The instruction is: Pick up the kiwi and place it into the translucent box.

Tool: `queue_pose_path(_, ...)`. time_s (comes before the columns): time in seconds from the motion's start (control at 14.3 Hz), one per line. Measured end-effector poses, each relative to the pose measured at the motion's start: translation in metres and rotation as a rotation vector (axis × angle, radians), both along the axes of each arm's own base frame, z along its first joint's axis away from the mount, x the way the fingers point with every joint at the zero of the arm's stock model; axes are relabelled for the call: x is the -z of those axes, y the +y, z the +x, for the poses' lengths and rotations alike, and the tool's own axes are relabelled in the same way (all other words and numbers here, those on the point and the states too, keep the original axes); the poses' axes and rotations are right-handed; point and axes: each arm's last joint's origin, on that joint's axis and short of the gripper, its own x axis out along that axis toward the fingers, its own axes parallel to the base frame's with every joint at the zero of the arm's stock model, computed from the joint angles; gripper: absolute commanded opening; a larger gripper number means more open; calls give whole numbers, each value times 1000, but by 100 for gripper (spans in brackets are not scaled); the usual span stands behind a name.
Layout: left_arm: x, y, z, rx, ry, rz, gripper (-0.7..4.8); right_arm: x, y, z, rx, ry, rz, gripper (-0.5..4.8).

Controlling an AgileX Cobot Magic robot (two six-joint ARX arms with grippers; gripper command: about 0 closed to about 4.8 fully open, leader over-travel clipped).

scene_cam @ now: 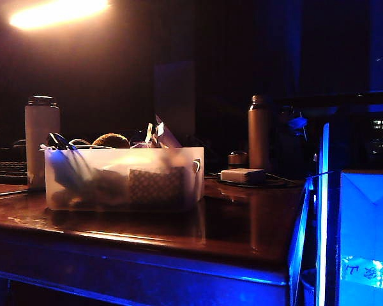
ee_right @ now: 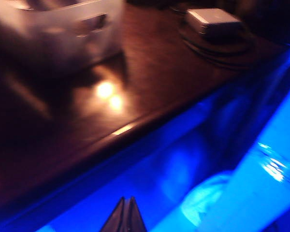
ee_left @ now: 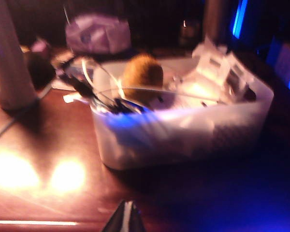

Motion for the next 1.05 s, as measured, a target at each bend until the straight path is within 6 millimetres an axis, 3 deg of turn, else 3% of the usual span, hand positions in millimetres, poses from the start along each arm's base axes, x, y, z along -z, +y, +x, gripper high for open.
queue_pose_path(0.42, -8, 16, -2, -157, -98, -22, -3, -5, -18, 8, 204, -70, 51, -1)
queue_pose_path(1.05, -8, 16, -2, -152, -93, -21, -3, -5, -18, 8, 207, -72, 53, -1)
